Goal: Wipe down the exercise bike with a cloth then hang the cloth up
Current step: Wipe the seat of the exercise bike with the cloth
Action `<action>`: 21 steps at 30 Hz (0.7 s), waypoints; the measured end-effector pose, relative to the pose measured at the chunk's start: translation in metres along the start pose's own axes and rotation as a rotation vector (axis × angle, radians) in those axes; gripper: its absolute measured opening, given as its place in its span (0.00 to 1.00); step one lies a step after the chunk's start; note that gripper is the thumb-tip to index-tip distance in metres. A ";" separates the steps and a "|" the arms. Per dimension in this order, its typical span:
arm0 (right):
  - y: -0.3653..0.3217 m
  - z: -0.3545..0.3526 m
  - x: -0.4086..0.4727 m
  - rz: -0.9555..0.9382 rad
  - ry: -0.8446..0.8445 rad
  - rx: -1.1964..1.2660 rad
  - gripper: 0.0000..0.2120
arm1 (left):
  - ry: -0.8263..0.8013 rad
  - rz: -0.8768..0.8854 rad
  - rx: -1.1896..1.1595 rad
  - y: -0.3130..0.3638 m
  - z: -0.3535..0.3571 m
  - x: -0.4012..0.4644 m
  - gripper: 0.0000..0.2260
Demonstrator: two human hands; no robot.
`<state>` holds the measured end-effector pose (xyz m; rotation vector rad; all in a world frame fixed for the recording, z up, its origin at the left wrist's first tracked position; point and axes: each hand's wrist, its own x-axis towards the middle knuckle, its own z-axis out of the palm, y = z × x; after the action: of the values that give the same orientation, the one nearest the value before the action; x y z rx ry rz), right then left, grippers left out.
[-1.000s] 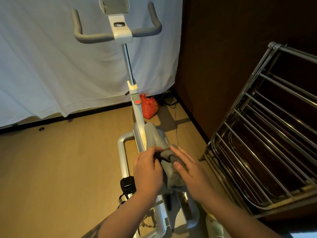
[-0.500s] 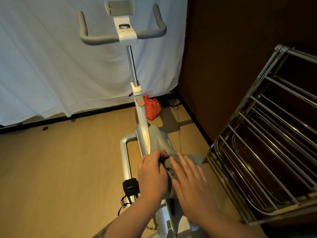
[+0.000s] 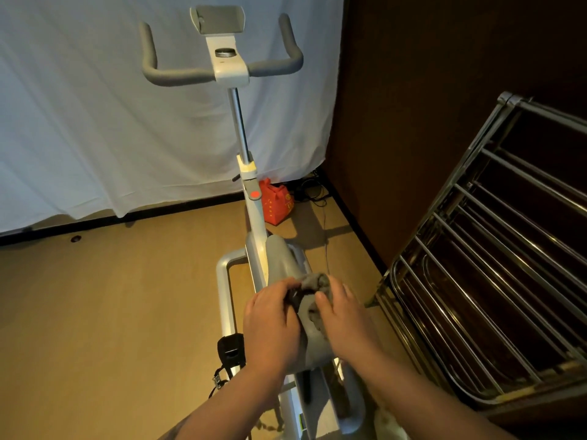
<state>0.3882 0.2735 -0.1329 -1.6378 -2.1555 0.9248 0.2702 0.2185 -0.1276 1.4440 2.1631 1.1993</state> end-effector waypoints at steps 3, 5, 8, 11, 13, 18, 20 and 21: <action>-0.001 0.000 -0.013 0.019 0.005 0.020 0.22 | 0.009 -0.007 0.001 0.001 -0.001 -0.001 0.18; 0.002 -0.005 -0.033 -0.029 -0.038 -0.099 0.24 | 0.017 -0.017 0.005 0.002 -0.002 -0.002 0.18; 0.004 -0.012 -0.004 -0.025 -0.154 -0.203 0.22 | 0.008 -0.006 0.025 0.003 0.000 -0.002 0.18; -0.008 -0.015 0.042 0.143 -0.267 -0.058 0.20 | 0.027 -0.002 0.050 0.001 0.002 -0.002 0.15; -0.008 -0.009 0.039 0.102 -0.221 -0.075 0.20 | 0.082 -0.020 0.054 -0.001 0.003 -0.002 0.15; 0.000 -0.014 0.010 -0.124 -0.199 -0.267 0.28 | 0.154 -0.079 0.121 0.006 0.004 0.000 0.13; -0.011 -0.007 0.042 -0.096 -0.255 -0.259 0.27 | 0.141 -0.069 0.201 0.009 0.004 0.000 0.11; -0.019 -0.005 0.055 -0.058 -0.285 -0.220 0.26 | 0.133 -0.076 0.255 0.011 0.004 0.000 0.10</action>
<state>0.3588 0.3235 -0.1253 -1.6106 -2.5632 0.9850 0.2797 0.2223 -0.1220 1.3970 2.5144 1.0509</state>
